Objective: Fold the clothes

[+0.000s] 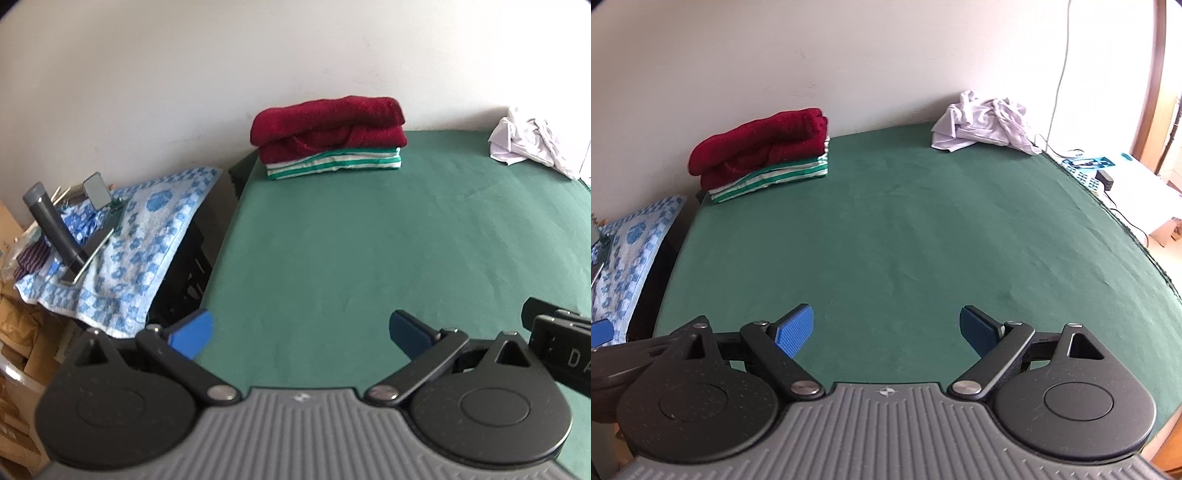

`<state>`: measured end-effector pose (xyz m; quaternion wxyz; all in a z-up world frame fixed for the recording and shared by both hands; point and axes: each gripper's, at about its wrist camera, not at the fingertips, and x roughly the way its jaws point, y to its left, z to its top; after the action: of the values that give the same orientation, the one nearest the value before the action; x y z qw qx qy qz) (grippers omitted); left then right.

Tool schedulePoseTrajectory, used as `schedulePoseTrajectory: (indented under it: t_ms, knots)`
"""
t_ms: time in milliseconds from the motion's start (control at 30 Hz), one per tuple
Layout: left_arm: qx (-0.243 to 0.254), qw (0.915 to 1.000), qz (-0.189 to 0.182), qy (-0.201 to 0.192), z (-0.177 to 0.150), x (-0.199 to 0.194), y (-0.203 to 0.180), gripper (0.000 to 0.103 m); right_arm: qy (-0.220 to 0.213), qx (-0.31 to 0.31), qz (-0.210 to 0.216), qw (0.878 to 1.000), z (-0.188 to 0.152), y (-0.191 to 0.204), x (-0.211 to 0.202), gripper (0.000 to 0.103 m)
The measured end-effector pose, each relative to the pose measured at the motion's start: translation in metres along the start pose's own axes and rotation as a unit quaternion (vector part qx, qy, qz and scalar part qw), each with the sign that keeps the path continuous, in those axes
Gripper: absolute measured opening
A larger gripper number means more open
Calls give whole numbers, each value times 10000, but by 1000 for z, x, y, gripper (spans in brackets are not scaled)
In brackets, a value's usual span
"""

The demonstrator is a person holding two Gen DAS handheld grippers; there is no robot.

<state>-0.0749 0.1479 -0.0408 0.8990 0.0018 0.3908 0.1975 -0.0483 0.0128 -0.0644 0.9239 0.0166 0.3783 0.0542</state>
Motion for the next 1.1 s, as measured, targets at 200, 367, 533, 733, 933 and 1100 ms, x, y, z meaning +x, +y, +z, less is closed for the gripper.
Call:
schedulePoseTrajectory:
  t_ms: [200, 367, 533, 733, 933, 1100]
  knots:
    - [-203, 9996, 132, 155, -3, 7, 17, 101, 28, -234, 208, 9995, 0, 15, 3, 89]
    - [-315, 9990, 282, 159, -4, 10, 31, 101, 68, -399, 401, 9984, 1, 28, 7, 89]
    - [-435, 9981, 366, 227, -5, 15, 43, 102, 102, -540, 517, 9971, 2, 42, 10, 89]
    - [-514, 9975, 411, 269, -7, 20, 51, 101, 143, -673, 620, 9957, 3, 51, 15, 89]
    - [-584, 9968, 438, 326, -8, 24, 59, 101, 156, -795, 656, 9946, 2, 60, 17, 89]
    - [-676, 9960, 446, 369, -10, 26, 65, 102, 147, -880, 687, 9936, 1, 68, 16, 89]
